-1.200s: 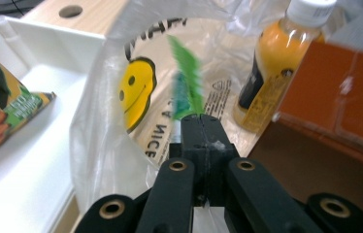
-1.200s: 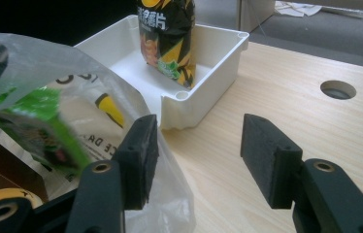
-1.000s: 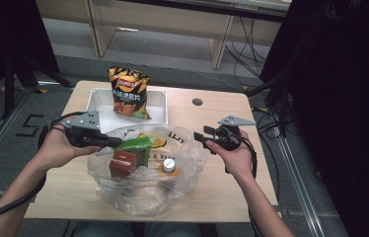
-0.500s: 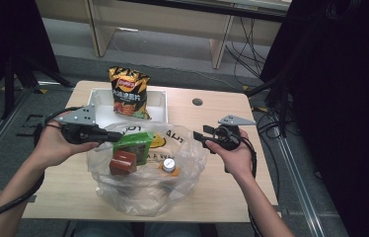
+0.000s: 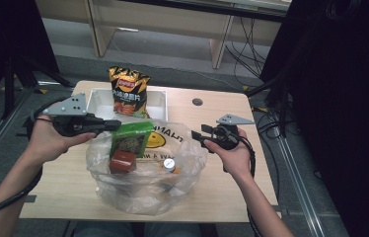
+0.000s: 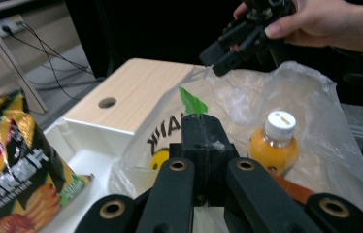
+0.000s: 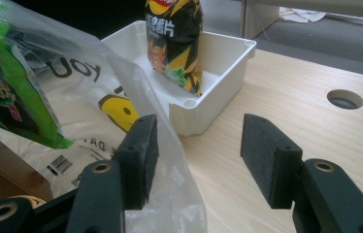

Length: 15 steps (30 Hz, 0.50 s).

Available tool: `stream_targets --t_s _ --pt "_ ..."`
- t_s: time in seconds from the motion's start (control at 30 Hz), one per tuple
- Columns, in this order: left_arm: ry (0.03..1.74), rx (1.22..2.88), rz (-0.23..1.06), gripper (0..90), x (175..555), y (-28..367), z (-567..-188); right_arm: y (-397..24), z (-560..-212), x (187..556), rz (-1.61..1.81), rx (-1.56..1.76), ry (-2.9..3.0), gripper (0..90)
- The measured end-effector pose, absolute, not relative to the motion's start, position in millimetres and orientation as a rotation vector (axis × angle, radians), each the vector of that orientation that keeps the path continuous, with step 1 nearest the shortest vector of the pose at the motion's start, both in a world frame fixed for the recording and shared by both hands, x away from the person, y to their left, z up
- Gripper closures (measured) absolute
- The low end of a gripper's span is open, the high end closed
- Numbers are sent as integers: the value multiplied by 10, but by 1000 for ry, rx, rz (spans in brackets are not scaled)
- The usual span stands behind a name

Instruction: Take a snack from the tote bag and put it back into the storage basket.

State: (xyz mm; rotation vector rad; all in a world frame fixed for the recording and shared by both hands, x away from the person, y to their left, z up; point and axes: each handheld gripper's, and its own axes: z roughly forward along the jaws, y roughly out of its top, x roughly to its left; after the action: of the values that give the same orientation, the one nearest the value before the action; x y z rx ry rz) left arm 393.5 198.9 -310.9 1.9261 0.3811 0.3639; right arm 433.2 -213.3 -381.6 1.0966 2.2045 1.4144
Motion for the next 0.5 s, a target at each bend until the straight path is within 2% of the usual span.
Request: stream_targets --t_s 0.5 --pt "404 1801 379 900 3990 2014 -2924 -2125 -3844 4350 1398 1088 2217 489"
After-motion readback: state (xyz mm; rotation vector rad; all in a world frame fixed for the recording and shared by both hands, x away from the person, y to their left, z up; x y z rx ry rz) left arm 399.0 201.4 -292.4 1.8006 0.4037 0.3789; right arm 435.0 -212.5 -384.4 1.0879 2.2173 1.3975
